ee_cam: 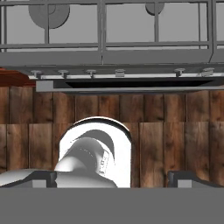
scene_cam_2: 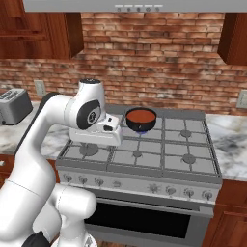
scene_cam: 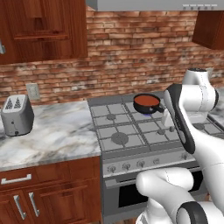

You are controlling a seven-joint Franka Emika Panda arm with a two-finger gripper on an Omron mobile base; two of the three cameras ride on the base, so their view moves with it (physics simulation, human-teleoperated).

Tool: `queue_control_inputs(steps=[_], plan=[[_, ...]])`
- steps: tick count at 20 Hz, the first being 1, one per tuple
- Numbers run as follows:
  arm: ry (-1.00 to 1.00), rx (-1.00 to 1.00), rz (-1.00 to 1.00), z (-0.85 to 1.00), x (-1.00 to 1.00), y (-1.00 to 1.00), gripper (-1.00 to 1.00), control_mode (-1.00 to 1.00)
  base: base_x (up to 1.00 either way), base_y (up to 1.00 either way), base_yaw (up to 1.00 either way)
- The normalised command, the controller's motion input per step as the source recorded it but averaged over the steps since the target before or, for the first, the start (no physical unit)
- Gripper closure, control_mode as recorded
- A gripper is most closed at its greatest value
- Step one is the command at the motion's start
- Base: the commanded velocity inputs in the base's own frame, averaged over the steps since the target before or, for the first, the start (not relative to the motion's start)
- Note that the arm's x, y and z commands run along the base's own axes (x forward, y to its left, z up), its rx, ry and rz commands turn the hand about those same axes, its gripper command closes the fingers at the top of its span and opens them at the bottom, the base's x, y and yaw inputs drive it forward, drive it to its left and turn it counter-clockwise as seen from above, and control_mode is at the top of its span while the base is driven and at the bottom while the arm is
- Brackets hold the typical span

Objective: Wait until the marinara sauce is simmered to a deep red color and then turn off the stove.

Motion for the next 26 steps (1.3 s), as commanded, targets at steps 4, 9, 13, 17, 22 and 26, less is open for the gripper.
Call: queue_control_inputs(steps=[4, 9, 13, 17, 22, 26], plan=[[0.00, 0.00, 0.00, 0.00, 0.00, 0.00, -1.00, 1.00, 0.01, 0.06, 0.00], [0.00, 0.00, 0.00, 0.00, 0.00, 0.00, -1.00, 1.00, 0.00, 0.00, 0.00], [0.00, 0.00, 0.00, 0.00, 0.00, 0.00, -1.00, 1.00, 0.00, 0.00, 0.00], [0.00, 0.00, 0.00, 0.00, 0.00, 0.00, -1.00, 1.00, 0.00, 0.00, 0.00], [0.00, 0.00, 0.00, 0.00, 0.00, 0.00, -1.00, 1.00, 0.00, 0.00, 0.00], [0.00, 0.00, 0.00, 0.00, 0.00, 0.00, -1.00, -1.00, 0.00, 0.00, 0.00]])
